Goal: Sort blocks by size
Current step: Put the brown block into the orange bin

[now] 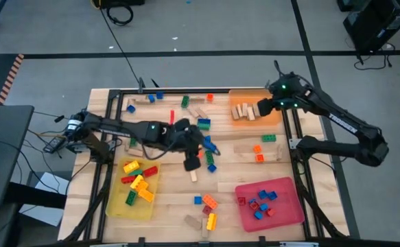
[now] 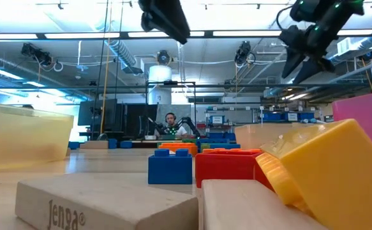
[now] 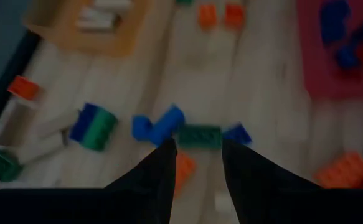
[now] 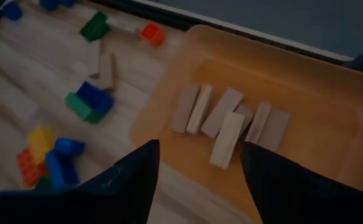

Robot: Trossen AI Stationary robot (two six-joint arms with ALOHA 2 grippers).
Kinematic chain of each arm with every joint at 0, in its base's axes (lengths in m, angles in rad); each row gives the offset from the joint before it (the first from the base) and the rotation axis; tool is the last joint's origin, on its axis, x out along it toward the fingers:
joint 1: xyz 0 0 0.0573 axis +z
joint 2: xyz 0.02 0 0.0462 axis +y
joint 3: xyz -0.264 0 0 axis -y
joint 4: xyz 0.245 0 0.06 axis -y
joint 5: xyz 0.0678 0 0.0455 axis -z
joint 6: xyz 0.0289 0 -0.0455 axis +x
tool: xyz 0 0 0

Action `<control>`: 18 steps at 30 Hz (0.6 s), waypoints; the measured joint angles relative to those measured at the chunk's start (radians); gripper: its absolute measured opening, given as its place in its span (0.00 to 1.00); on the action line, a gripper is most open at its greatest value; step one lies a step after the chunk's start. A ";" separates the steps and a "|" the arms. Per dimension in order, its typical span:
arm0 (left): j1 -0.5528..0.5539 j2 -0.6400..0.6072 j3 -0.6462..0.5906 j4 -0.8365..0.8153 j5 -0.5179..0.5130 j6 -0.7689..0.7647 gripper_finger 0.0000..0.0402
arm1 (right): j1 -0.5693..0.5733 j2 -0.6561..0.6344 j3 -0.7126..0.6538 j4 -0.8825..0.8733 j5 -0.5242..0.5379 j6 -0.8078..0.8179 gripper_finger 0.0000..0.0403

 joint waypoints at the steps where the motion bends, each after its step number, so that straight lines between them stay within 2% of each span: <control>1: -0.013 0.000 0.000 -0.016 0.001 -0.001 0.34 | 0.010 -0.011 0.000 -0.018 0.000 0.007 0.59; 5: -0.054 0.000 0.000 -0.022 0.000 -0.032 0.34 | 0.065 -0.050 0.000 -0.077 0.001 0.038 0.59; 9: -0.075 0.000 0.000 -0.013 -0.008 -0.050 0.34 | 0.175 -0.098 0.000 -0.088 0.016 0.057 0.57; 15: -0.076 0.001 0.000 -0.003 -0.009 -0.053 0.34 | 0.449 -0.161 0.000 -0.035 0.090 0.184 0.50; 18: -0.076 0.001 0.000 -0.005 0.005 -0.028 0.34 | 0.627 -0.158 0.000 0.042 0.182 0.235 0.46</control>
